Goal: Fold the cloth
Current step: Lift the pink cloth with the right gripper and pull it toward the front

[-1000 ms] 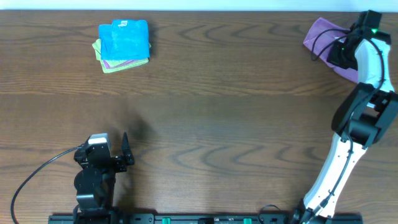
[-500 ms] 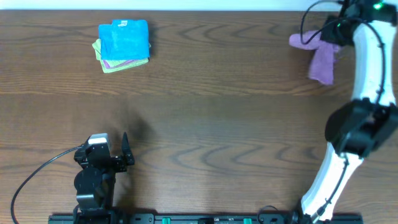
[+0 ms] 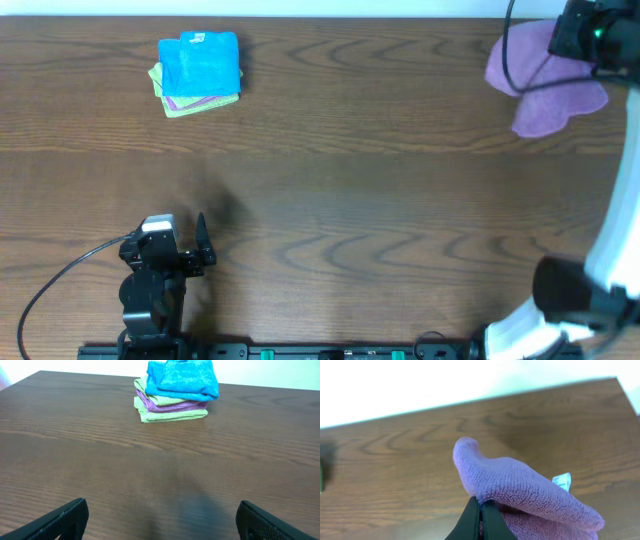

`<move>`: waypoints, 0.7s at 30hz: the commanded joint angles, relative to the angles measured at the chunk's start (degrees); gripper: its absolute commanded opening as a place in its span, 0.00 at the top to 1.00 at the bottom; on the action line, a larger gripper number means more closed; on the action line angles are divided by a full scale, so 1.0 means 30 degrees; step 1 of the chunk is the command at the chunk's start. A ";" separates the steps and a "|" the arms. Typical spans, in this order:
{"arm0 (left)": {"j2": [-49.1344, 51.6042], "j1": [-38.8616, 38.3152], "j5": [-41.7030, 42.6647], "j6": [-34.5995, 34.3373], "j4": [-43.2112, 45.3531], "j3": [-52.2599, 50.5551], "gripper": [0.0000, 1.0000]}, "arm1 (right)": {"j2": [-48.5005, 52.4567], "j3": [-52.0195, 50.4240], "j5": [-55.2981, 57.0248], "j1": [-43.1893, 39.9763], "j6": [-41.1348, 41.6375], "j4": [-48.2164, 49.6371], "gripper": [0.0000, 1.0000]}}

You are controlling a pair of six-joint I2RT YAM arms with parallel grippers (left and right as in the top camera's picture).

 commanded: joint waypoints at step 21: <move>-0.0102 -0.0044 -0.0255 -0.0051 -0.0109 -0.0481 0.05 | -1.5365 -1.0163 0.1413 0.3789 0.0576 -0.6091 0.98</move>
